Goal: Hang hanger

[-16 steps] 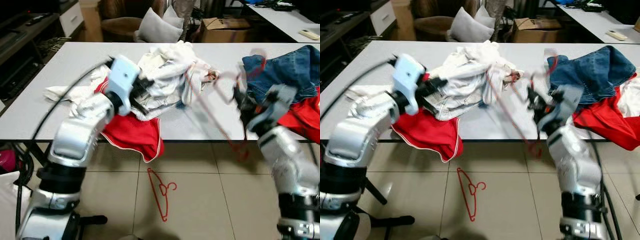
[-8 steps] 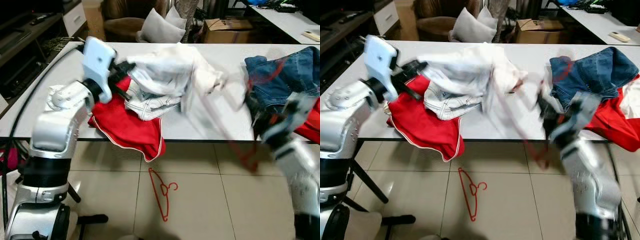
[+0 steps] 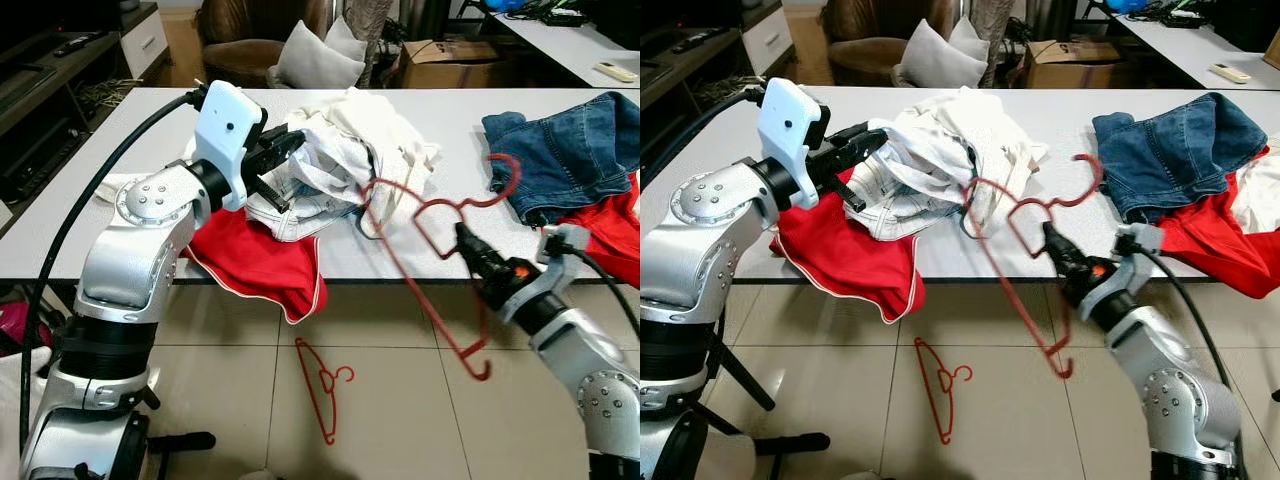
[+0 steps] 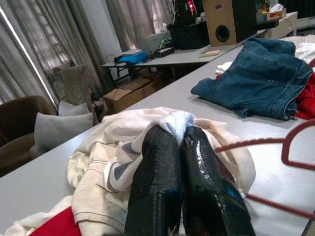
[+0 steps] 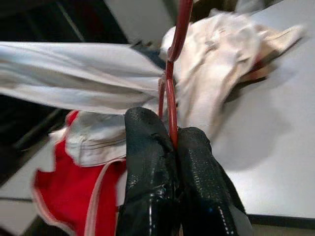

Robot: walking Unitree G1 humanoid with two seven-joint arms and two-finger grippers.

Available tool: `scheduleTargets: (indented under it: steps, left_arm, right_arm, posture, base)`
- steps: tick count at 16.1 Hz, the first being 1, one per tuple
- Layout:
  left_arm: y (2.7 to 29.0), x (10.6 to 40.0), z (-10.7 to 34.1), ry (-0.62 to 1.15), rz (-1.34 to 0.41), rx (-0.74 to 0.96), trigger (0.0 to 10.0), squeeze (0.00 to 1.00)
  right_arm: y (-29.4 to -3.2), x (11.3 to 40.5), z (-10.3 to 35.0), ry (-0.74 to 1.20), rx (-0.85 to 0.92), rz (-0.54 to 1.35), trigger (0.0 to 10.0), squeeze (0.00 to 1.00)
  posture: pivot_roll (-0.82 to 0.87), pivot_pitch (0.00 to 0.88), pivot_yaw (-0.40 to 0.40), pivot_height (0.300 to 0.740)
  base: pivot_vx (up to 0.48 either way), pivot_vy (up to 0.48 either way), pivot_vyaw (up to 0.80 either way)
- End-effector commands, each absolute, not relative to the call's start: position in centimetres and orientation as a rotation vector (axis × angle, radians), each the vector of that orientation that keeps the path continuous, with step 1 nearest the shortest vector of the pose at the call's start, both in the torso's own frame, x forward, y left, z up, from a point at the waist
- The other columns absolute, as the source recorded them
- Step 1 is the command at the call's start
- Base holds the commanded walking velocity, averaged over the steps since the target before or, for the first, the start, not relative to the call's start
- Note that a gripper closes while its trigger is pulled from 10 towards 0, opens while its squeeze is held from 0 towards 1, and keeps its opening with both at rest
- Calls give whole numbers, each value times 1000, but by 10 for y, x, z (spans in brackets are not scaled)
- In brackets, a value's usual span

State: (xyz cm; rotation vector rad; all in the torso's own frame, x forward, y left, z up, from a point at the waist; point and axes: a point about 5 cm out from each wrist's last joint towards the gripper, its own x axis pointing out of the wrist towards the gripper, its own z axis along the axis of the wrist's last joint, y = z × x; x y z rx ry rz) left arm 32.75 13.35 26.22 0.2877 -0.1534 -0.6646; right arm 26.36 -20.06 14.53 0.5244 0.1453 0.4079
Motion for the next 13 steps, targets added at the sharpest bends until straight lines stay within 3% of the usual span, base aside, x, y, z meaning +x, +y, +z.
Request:
scheduleTargets:
  steps: [1, 7, 9, 13]
  left_arm:
    - [128, 326, 274, -208, -670, 298, 0, 0]
    - [123, 331, 282, -245, -679, 292, 0, 0]
    - [116, 323, 282, -245, -775, 286, 0, 0]
    - [119, 320, 269, -179, -801, 333, 0, 0]
  right_arm:
    - [-193, 259, 142, 169, 557, 472, 10000, 0]
    - [-198, 246, 139, 184, 628, 552, 10000, 0]
    - [-201, 254, 137, 161, 671, 558, 10000, 0]
    - [-194, 258, 138, 161, 685, 638, 10000, 0]
  posture:
    - [-106, 0, 42, 740]
    - [-64, 0, 29, 740]
    - [-55, 0, 41, 740]
    - [-53, 0, 36, 740]
  base:
    - [0, 0, 0]
    - [0, 0, 0]
    - [0, 0, 0]
    - [0, 0, 0]
